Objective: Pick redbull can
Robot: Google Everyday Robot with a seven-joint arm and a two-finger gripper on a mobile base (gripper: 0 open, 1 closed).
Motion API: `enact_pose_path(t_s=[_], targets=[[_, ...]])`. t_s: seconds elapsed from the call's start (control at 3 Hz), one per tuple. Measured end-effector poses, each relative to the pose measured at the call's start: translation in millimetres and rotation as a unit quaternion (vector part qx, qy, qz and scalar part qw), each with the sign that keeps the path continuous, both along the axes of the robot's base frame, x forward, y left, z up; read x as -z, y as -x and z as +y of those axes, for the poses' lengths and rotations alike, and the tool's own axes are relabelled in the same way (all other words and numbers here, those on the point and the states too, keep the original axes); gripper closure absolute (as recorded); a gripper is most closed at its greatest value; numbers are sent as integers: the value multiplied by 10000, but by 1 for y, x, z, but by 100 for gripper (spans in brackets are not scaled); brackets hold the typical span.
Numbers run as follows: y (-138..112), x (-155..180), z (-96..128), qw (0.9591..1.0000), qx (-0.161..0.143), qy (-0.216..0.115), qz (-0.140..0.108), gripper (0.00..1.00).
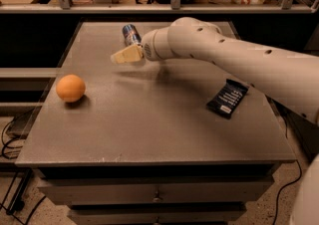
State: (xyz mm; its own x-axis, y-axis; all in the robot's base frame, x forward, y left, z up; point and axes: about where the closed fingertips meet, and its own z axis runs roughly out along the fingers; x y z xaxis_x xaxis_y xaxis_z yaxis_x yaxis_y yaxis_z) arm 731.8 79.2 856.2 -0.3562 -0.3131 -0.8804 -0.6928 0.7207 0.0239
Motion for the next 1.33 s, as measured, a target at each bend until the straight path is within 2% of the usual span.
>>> enact_pose_path(t_s=[0.33,0.67,1.0,1.33], targets=[[-16,7,3,9998,135,-134,21,18],[-25,9,11,9998,158,-152,-19,41],[-30,9,16,9998,167,-100,-69,65],[-28,-15,17,9996,79,114,-227,88]])
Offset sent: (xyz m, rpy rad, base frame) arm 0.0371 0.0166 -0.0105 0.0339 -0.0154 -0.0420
